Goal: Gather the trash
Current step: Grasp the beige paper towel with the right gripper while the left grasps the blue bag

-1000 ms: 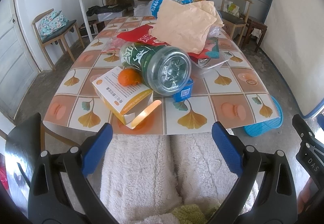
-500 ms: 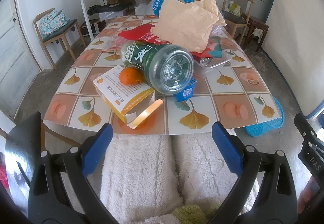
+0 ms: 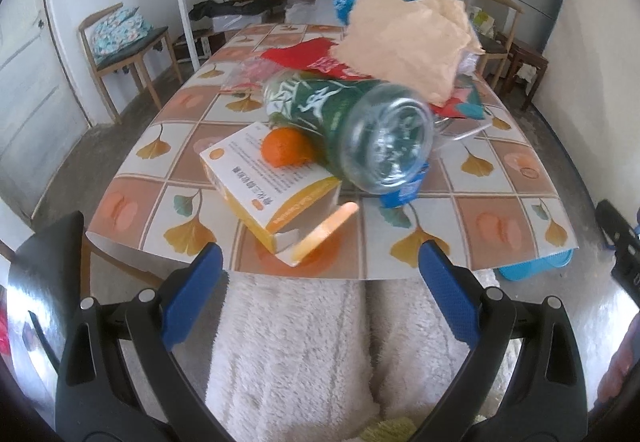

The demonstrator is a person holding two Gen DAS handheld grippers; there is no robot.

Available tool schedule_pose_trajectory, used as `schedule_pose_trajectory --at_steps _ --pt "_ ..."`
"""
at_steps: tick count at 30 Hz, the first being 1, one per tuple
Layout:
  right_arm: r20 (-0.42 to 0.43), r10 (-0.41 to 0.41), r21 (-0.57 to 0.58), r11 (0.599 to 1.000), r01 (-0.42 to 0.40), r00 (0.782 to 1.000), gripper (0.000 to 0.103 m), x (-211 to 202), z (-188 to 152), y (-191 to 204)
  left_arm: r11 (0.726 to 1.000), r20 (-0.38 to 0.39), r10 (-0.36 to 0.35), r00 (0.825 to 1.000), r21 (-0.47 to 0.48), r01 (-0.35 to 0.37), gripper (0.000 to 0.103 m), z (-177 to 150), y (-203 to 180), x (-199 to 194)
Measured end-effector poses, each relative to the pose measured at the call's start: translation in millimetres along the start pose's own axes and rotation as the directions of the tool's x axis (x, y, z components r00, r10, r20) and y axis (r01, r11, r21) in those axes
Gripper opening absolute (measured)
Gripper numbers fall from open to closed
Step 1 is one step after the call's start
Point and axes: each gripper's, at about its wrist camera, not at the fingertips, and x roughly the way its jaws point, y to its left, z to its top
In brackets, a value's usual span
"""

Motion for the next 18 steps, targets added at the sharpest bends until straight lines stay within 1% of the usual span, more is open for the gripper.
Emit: schedule_pose_trajectory --at_steps 4,8,11,13,14,16,18 --pt "0.036 0.030 -0.009 1.000 -0.030 0.999 0.097 5.4 19.0 10.4 1.000 0.016 -0.003 1.000 -0.017 0.003 0.094 9.2 13.3 0.8" --pt "0.084 0.063 -0.020 0.998 -0.061 0.995 0.097 8.3 36.7 18.4 0.999 0.050 -0.013 0.999 -0.029 0.015 0.094 21.8 26.7 -0.8" --pt "0.109 0.097 -0.011 0.995 -0.096 0.989 0.097 11.7 49.8 21.8 0.999 0.072 -0.037 0.997 -0.037 0.040 0.094 32.9 36.9 -0.9" --pt "0.131 0.133 -0.014 0.991 -0.132 0.982 0.097 12.7 58.0 22.5 0.997 0.082 -0.053 0.995 -0.051 0.057 0.094 40.7 43.0 0.9" --pt "0.146 0.167 -0.014 0.986 -0.166 0.975 0.097 13.7 62.8 22.8 0.996 0.085 -0.065 0.994 -0.060 0.071 0.094 45.8 46.6 3.2" --pt "0.172 0.193 -0.005 0.981 -0.195 0.966 0.097 14.1 70.6 23.5 0.988 0.107 -0.130 0.986 -0.067 0.137 0.094 55.2 53.1 5.2" --pt "0.192 0.203 -0.007 0.979 -0.205 0.960 0.097 16.2 80.9 25.3 0.972 0.157 -0.209 0.965 -0.073 0.222 0.094 67.8 58.5 5.1"
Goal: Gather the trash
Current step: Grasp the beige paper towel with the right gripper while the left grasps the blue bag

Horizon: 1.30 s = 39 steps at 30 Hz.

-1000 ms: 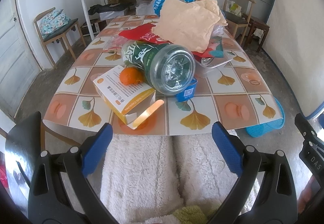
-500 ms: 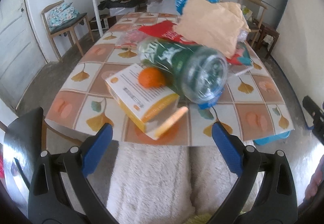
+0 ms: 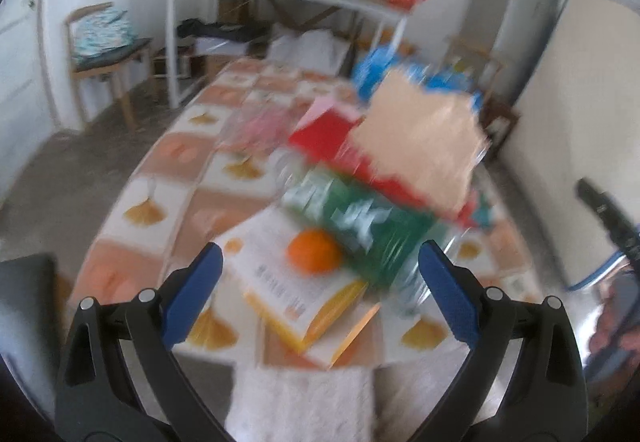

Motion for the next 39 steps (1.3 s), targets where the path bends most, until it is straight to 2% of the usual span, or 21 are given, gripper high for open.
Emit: schedule_pose_trajectory --at_steps 2,4,7,9,11,14,16,18,19,21,22,24,26,29,31,33,35,39 --pt "0.011 0.010 0.003 1.000 -0.010 1.000 0.097 4.4 9.3 1.0 0.997 0.049 -0.076 0.996 -0.004 0.076 0.094 16.8 1.5 0.3" --pt "0.014 0.042 0.011 0.999 -0.042 0.999 0.097 10.6 18.3 1.1 0.991 0.048 -0.136 0.990 0.025 0.134 0.094 39.5 -4.0 8.0" --pt "-0.004 0.174 -0.024 0.984 -0.174 0.985 0.097 28.8 38.6 8.1 0.981 0.022 -0.184 0.983 0.066 0.182 0.094 64.9 -15.0 22.0" --pt "-0.079 0.284 -0.109 0.950 -0.292 0.956 0.097 53.7 55.4 24.3 0.976 0.017 -0.211 0.977 0.063 0.210 0.094 78.2 -18.9 31.0" --pt "-0.153 0.384 -0.175 0.896 -0.407 0.911 0.097 79.7 65.9 40.8 0.972 0.005 -0.232 0.973 0.039 0.232 0.094 84.0 -20.9 39.1" --pt "-0.256 0.424 -0.225 0.848 -0.480 0.869 0.097 116.8 73.0 63.0 0.973 -0.013 -0.232 0.973 -0.002 0.232 0.094 81.0 -15.5 47.6" --pt "-0.364 0.421 -0.215 0.830 -0.514 0.831 0.097 148.7 73.7 78.2 0.976 -0.030 -0.219 0.975 -0.019 0.218 0.094 76.2 -10.5 52.9" --pt "-0.443 0.444 -0.195 0.800 -0.567 0.779 0.097 167.5 68.5 86.3 0.979 -0.039 -0.200 0.979 -0.035 0.199 0.094 71.1 -3.1 55.5" --pt "-0.466 0.433 -0.197 0.799 -0.568 0.772 0.097 172.7 65.2 90.4 0.981 -0.041 -0.190 0.981 -0.045 0.188 0.094 68.4 0.7 56.7" --pt "-0.508 0.396 -0.229 0.795 -0.562 0.765 0.097 182.0 53.7 102.5 0.982 -0.051 -0.176 0.983 -0.070 0.173 0.094 66.2 9.2 60.6" --pt "-0.514 0.379 -0.252 0.791 -0.558 0.770 0.097 185.0 48.6 107.6 0.982 -0.056 -0.174 0.983 -0.079 0.169 0.094 64.9 12.7 62.3" --pt "-0.504 0.356 -0.286 0.791 -0.541 0.787 0.096 181.4 42.3 112.4 0.983 -0.065 -0.166 0.984 -0.089 0.160 0.094 63.7 17.7 65.2" --pt "-0.487 0.335 -0.320 0.791 -0.521 0.807 0.089 174.0 36.5 116.3 0.984 -0.071 -0.162 0.984 -0.090 0.156 0.094 63.9 20.8 67.9" --pt "-0.487 0.302 -0.352 0.791 -0.501 0.819 0.066 170.9 29.8 118.6 0.983 -0.069 -0.168 0.983 -0.094 0.161 0.094 65.6 23.2 67.9" --pt "-0.492 0.294 -0.359 0.790 -0.498 0.820 0.054 174.5 30.3 117.0 0.982 -0.066 -0.170 0.983 -0.097 0.163 0.094 66.3 25.5 68.3" --pt "-0.480 0.283 -0.375 0.790 -0.485 0.831 0.044 171.9 29.3 116.6 0.981 -0.061 -0.174 0.983 -0.098 0.168 0.094 68.3 26.2 67.5" --pt "-0.473 0.286 -0.370 0.794 -0.482 0.834 0.028 167.4 29.7 113.9 0.980 -0.056 -0.178 0.983 -0.097 0.172 0.094 69.8 26.1 65.8" --pt "-0.428 0.318 -0.328 0.818 -0.473 0.846 0.011 154.0 39.9 103.1 0.980 -0.047 -0.185 0.982 -0.082 0.180 0.094 78.2 24.3 62.0"
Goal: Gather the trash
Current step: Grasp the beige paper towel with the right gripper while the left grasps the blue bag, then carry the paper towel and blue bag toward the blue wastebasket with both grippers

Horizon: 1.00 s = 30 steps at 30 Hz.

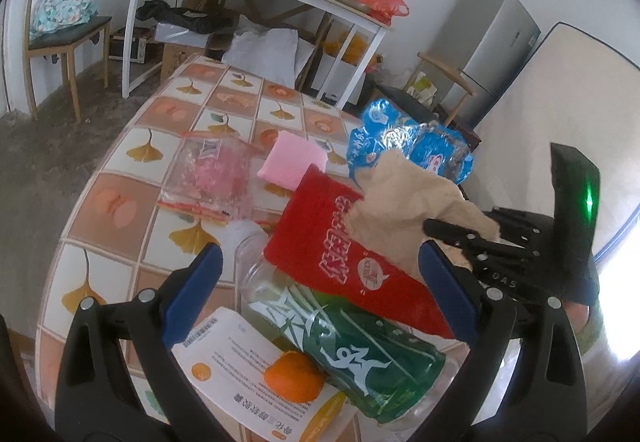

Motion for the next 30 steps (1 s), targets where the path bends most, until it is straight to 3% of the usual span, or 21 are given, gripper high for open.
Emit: schedule_pose_trajectory --at_steps 5,12,15,20,22,24,25,27,30 --pt "0.135 0.028 0.108 0.993 -0.042 0.990 0.006 -40.7 -4.8 -18.9 0.999 0.030 -0.029 0.999 0.028 0.028 0.094 20.4 -7.6 -4.9" --pt "0.325 -0.033 0.321 0.944 -0.077 0.945 0.006 -106.9 -28.3 -76.0 0.991 0.015 -0.098 0.995 0.088 0.096 0.094 62.3 -28.6 5.4" --pt "0.353 -0.071 0.382 0.921 -0.075 0.933 0.006 -124.1 -40.3 -97.5 0.985 -0.042 -0.122 0.992 0.117 0.126 0.094 83.1 -39.6 28.1" --pt "0.340 -0.081 0.457 0.885 -0.089 0.937 0.006 -128.3 -59.2 -119.6 0.979 -0.172 -0.074 0.982 0.176 0.105 0.092 103.3 -58.6 84.3" --pt "0.336 -0.085 0.472 0.877 -0.090 0.938 0.006 -128.4 -66.7 -121.7 0.976 -0.214 -0.030 0.976 0.204 0.075 0.074 104.5 -64.8 105.0" --pt "0.338 -0.086 0.480 0.872 -0.093 0.937 0.006 -130.0 -72.6 -122.4 0.975 -0.272 0.027 0.962 0.220 0.035 0.047 103.9 -69.8 126.0" --pt "0.339 -0.087 0.483 0.871 -0.094 0.937 0.006 -132.4 -75.1 -121.4 0.976 -0.289 0.029 0.957 0.216 0.035 0.040 103.6 -71.8 131.6" --pt "0.340 -0.092 0.488 0.868 -0.092 0.936 0.006 -134.7 -80.7 -121.7 0.975 -0.290 0.026 0.957 0.219 0.040 0.023 101.6 -75.1 131.9" --pt "0.340 -0.095 0.499 0.861 -0.094 0.936 0.006 -138.0 -85.7 -123.1 0.962 -0.239 0.040 0.970 0.273 0.028 0.005 100.9 -87.6 122.8"
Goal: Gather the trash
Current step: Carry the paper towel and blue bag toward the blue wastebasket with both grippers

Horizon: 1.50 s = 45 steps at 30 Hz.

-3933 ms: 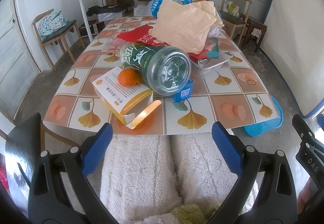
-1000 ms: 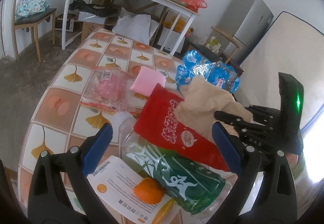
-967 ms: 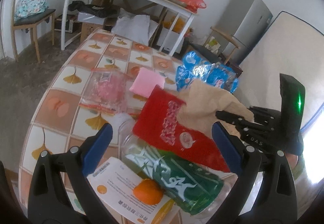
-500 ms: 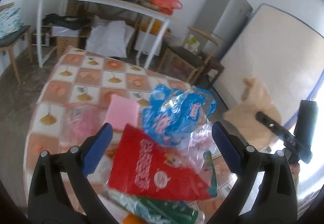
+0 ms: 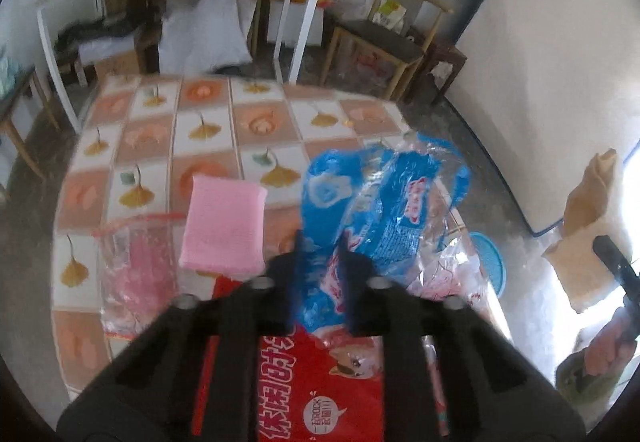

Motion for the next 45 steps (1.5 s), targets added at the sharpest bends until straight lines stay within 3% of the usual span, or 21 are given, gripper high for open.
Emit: schedule_pose_trajectory --at_steps 5,8,12,16,18,26,31,37,40,45 --pt "0.006 0.002 0.018 1.000 -0.002 1.000 0.006 -9.4 -5.1 -4.8 0.996 0.119 0.063 0.991 0.060 -0.070 0.001 0.6 -21.9 -25.2" --pt "0.013 0.000 0.018 1.000 0.000 1.000 0.006 -18.7 -9.1 -4.7 0.987 0.195 0.123 0.973 0.081 -0.141 0.000 1.0 -34.5 -41.0" --pt "0.026 -0.004 0.031 1.000 0.003 1.000 0.006 -32.1 -13.6 -8.0 0.966 0.324 0.196 0.925 0.099 -0.240 0.000 -2.2 -52.0 -69.4" --pt "0.043 -0.013 0.039 0.999 0.012 0.999 0.006 -45.8 -18.9 -12.5 0.958 0.425 0.216 0.879 0.083 -0.276 0.000 -3.0 -64.8 -96.6" --pt "0.059 -0.019 0.048 0.999 0.016 0.998 0.006 -55.5 -23.2 -16.2 0.959 0.464 0.214 0.860 0.069 -0.276 0.000 -2.4 -69.9 -111.2" --pt "0.144 -0.061 0.121 0.992 0.044 0.988 0.006 -103.0 -47.2 -39.0 0.978 0.533 0.094 0.841 0.109 -0.178 0.000 -8.8 -115.7 -160.4" --pt "0.196 -0.128 0.185 0.978 0.091 0.972 0.006 -144.9 -70.6 -64.2 0.978 0.496 -0.058 0.866 0.201 -0.049 0.000 -19.4 -169.4 -167.5" --pt "0.221 -0.235 0.281 0.945 0.169 0.947 0.006 -191.3 -107.2 -100.7 0.935 0.350 -0.275 0.896 0.316 0.163 0.000 -33.4 -252.3 -135.0" --pt "0.217 -0.300 0.343 0.914 0.216 0.929 0.006 -213.7 -127.7 -122.0 0.898 0.236 -0.374 0.897 0.335 0.286 0.000 -35.5 -294.7 -103.4" --pt "0.196 -0.390 0.437 0.856 0.276 0.900 0.006 -237.2 -154.7 -156.3 0.834 0.000 -0.491 0.871 0.287 0.471 0.000 -37.3 -361.1 -25.9"
